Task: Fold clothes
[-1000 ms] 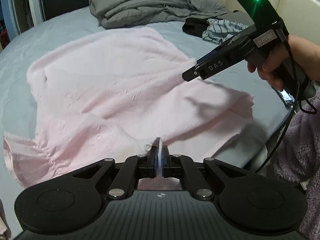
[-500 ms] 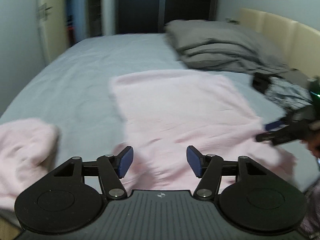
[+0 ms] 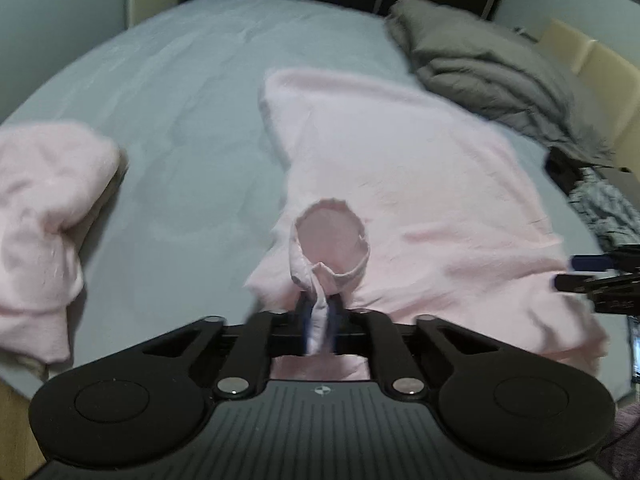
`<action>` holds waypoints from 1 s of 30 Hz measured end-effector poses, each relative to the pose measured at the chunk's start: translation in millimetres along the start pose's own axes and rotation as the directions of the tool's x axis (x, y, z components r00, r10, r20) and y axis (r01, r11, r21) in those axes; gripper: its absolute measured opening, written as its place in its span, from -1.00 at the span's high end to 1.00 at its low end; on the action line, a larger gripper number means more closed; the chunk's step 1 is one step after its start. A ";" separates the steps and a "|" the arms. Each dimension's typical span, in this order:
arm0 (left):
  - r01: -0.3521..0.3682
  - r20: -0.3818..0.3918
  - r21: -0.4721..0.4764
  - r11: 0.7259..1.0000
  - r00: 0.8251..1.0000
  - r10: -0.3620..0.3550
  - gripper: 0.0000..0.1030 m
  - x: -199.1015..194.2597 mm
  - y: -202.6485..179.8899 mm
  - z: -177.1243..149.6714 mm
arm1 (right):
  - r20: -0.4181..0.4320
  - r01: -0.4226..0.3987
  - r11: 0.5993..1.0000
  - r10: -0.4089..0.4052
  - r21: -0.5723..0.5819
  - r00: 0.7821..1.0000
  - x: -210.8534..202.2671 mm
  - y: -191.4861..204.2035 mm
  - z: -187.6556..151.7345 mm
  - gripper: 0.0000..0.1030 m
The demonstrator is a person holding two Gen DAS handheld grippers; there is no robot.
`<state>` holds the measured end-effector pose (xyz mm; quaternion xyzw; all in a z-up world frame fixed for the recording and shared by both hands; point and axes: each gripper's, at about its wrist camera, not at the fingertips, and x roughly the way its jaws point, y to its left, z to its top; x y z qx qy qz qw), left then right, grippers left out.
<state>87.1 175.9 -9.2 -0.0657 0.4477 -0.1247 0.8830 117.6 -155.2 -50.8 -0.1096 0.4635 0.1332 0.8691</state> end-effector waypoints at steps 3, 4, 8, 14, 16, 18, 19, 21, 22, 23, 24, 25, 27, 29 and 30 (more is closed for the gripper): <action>0.126 0.007 -0.026 0.992 0.992 -0.125 0.94 -11.4 -17.7 8.0 | -0.007 0.007 1.000 -0.007 -0.003 1.000 1.4 -1.3 -1.6 -0.08; 0.155 0.009 -0.028 0.988 0.988 -0.154 0.94 -13.2 -24.9 10.7 | -0.012 0.008 1.000 -0.008 0.001 1.000 2.4 -2.1 -2.1 -0.08; 0.249 0.006 0.002 0.969 0.969 -0.249 0.94 -14.5 -63.9 24.7 | -0.011 0.006 1.000 -0.006 0.005 1.000 1.4 -3.0 -1.2 -0.08; 0.307 -0.021 0.090 0.947 0.952 -0.307 0.94 -3.8 -123.9 35.7 | 0.018 0.019 1.000 -0.019 0.009 1.000 -10.1 -10.7 0.5 -0.08; 0.327 -0.053 0.099 0.940 0.945 -0.324 0.94 4.4 -137.0 35.2 | 0.018 0.026 0.999 -0.027 0.019 0.999 -12.4 -16.1 -1.2 -0.08; 0.351 -0.087 0.100 0.931 0.935 -0.343 0.85 13.0 -147.3 33.0 | 0.012 0.030 0.999 -0.030 0.046 0.999 -13.5 -23.8 -4.3 -0.08; 0.362 -0.097 0.103 0.927 0.931 -0.353 0.80 15.8 -151.8 31.8 | 0.010 0.029 0.997 -0.030 0.065 1.000 -13.9 -28.2 -5.8 -0.08; 0.383 -0.108 0.105 0.918 0.922 -0.372 0.56 19.5 -158.9 29.4 | 0.005 0.027 0.994 -0.028 0.101 1.000 -14.7 -36.8 -8.9 -0.08; 0.395 -0.107 0.102 0.913 0.917 -0.385 0.51 20.0 -161.1 29.4 | 0.002 0.027 0.992 -0.027 0.120 1.000 -15.1 -41.1 -10.5 -0.08; 0.408 -0.105 0.100 0.908 0.911 -0.398 0.38 20.3 -163.2 29.7 | 0.000 0.026 0.990 -0.026 0.138 1.000 -15.5 -45.5 -12.1 -0.08; 0.420 -0.104 0.097 0.902 0.906 -0.411 0.22 20.6 -165.3 30.0 | -0.003 0.026 0.987 -0.025 0.157 1.000 -15.9 -49.8 -13.6 -0.08; 0.428 -0.094 0.093 0.899 0.902 -0.420 0.16 19.9 -165.7 31.2 | -0.005 0.025 0.984 -0.025 0.175 1.000 -16.3 -54.1 -15.2 -0.08; 0.434 -0.076 0.085 0.897 0.900 -0.428 0.13 17.6 -166.0 34.0 | -0.010 0.024 0.977 -0.022 0.211 1.000 -17.1 -62.8 -18.3 -0.08; 0.419 -0.058 0.073 0.905 0.908 -0.416 0.13 16.5 -163.0 37.1 | -0.006 0.003 0.964 -0.001 0.266 1.000 -18.6 -70.7 -20.8 -0.08; 0.411 -0.049 0.066 0.909 0.912 -0.408 0.13 16.1 -161.3 38.7 | 0.000 -0.026 0.951 0.028 0.309 1.000 -18.8 -74.8 -21.7 -0.09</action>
